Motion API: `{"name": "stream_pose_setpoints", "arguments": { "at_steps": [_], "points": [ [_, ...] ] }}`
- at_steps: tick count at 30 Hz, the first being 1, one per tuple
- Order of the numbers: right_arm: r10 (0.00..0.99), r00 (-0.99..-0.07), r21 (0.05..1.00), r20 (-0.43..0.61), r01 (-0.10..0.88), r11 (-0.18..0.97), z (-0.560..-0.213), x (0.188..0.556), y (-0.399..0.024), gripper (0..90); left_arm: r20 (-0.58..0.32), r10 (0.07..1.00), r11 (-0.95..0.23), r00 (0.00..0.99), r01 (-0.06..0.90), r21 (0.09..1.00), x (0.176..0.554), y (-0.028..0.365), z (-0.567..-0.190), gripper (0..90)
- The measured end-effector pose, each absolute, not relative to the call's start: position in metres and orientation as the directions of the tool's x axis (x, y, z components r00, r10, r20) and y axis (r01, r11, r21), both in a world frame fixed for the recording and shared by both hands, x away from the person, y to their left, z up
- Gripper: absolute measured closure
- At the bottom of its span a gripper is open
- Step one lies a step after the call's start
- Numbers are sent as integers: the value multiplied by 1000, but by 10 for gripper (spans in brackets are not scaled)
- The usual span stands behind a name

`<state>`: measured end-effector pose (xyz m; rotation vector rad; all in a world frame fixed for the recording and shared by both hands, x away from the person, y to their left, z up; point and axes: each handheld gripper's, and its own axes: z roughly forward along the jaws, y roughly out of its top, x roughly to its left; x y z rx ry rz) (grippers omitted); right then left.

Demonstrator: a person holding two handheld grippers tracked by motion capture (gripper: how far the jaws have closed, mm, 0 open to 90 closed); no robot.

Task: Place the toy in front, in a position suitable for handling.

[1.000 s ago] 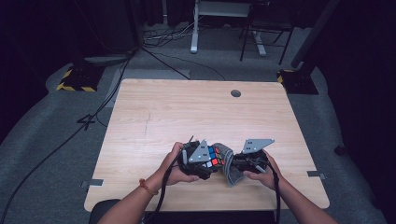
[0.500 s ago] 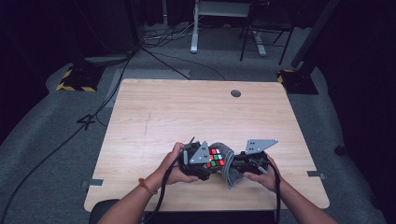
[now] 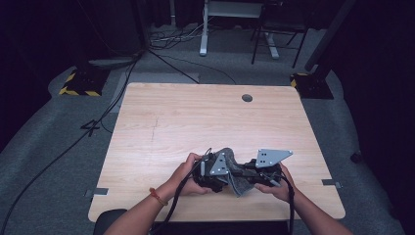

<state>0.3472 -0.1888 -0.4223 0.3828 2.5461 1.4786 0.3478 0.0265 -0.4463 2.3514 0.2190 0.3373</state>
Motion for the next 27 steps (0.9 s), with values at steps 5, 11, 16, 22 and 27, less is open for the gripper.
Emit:
{"name": "stream_pose_setpoints", "arguments": {
  "at_steps": [5,11,16,22,27],
  "points": [
    [375,-927,831,-25,189,523,-431,361,-193,803,190,239,-705,952,36,708,345,29,-442,332],
    [395,-919,823,-22,208,529,-434,365,-202,802,194,282,-674,940,50,737,348,38,-433,333],
    [336,-941,846,-43,145,512,-424,348,-191,802,177,273,-696,946,66,715,348,33,-440,333],
    [307,-951,860,-41,123,495,-420,343,-185,801,165,242,-711,956,59,700,347,25,-447,332],
    [369,-928,834,-52,163,527,-427,354,-190,801,176,244,-702,954,49,710,344,29,-442,333]
  ]
}}
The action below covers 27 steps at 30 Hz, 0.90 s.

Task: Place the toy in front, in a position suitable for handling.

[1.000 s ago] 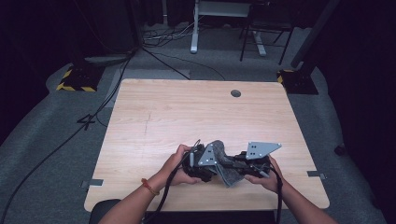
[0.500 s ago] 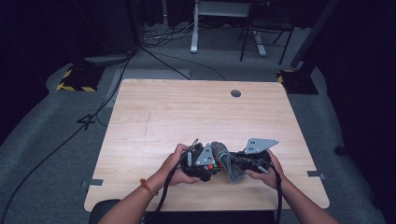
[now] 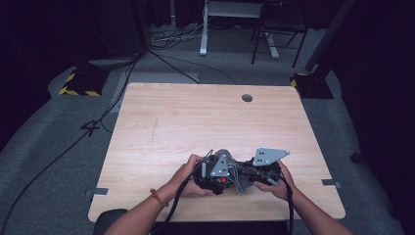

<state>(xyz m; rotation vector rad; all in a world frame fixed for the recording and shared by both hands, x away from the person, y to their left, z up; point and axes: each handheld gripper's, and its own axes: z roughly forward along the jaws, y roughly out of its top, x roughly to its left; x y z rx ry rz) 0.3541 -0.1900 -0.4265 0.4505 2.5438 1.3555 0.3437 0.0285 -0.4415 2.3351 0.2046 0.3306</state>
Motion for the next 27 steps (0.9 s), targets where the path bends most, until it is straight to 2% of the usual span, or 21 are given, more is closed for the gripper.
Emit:
{"name": "stream_pose_setpoints", "arguments": {
  "at_steps": [5,8,10,14,19,24,27],
  "points": [
    [411,-911,789,-17,240,566,-441,367,-199,801,167,269,-636,948,44,771,344,39,-429,333],
    [388,-921,803,24,249,541,-444,370,-200,797,149,281,-604,948,54,795,346,42,-428,332],
    [350,-935,837,53,233,495,-443,369,-202,797,142,278,-604,950,58,795,347,41,-431,331],
    [348,-935,853,69,236,466,-443,367,-203,799,138,272,-612,952,61,789,348,40,-434,328],
    [305,-948,883,95,221,413,-436,361,-201,798,172,253,-678,952,48,733,346,33,-442,328],
    [298,-954,866,23,168,471,-433,350,-191,799,189,242,-707,952,39,706,344,27,-447,333],
    [327,-945,857,22,186,481,-435,355,-194,800,170,250,-687,953,51,725,346,31,-444,334]
  ]
}}
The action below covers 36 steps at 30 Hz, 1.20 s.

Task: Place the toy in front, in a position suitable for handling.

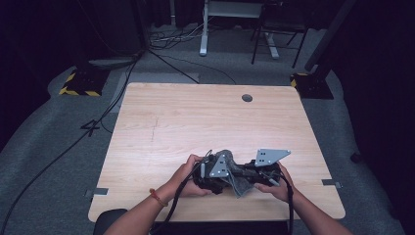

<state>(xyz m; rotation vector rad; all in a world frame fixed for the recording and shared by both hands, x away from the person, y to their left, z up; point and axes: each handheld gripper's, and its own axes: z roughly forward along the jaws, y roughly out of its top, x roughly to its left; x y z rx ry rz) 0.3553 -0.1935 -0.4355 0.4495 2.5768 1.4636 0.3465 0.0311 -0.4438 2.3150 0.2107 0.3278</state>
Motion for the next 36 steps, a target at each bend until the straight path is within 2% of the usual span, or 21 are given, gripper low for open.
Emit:
{"name": "stream_pose_setpoints", "arguments": {
  "at_steps": [11,16,19,22,29,36],
  "points": [
    [381,-924,787,36,261,558,-450,373,-201,800,169,294,-644,941,64,763,350,43,-432,335],
    [352,-936,849,33,211,484,-439,363,-200,801,169,282,-659,944,63,750,349,38,-434,336],
    [349,-937,858,-14,168,486,-432,355,-194,801,192,269,-680,944,45,732,344,31,-436,335],
    [383,-923,847,-40,172,503,-433,356,-194,802,181,269,-663,946,46,747,344,33,-434,335],
    [413,-910,795,-28,230,561,-445,369,-198,802,166,292,-599,942,45,799,343,45,-420,335],
    [392,-918,799,50,273,536,-454,373,-196,801,153,313,-544,937,44,838,345,53,-411,334]
  ]
}}
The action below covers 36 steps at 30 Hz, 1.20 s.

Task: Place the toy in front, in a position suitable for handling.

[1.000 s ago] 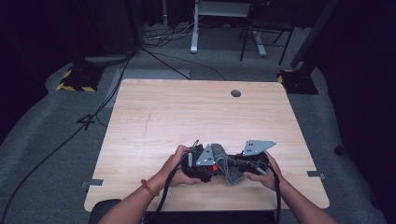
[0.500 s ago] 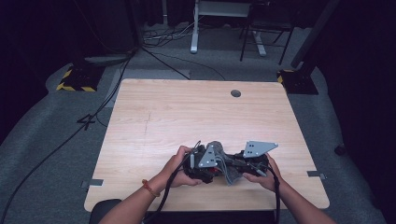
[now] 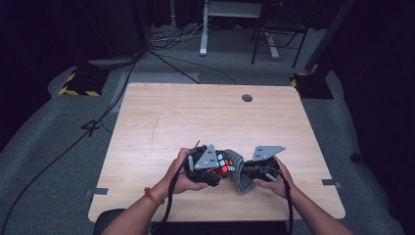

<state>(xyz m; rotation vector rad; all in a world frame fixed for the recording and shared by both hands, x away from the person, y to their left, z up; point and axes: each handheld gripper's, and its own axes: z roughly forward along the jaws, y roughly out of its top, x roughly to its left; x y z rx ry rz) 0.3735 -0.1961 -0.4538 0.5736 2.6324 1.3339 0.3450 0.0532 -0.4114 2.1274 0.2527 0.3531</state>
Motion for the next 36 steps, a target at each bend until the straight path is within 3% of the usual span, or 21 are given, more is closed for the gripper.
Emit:
{"name": "stream_pose_setpoints", "arguments": {
  "at_steps": [2,13,36],
  "points": [
    [355,-930,828,98,274,489,-454,372,-197,802,146,314,-540,938,50,840,346,53,-413,333],
    [371,-925,865,80,250,436,-452,368,-199,807,62,344,-534,937,141,834,355,54,-420,317],
    [392,-920,884,8,190,426,-442,362,-204,808,152,313,-686,937,112,719,354,38,-435,331]
  ]
}}
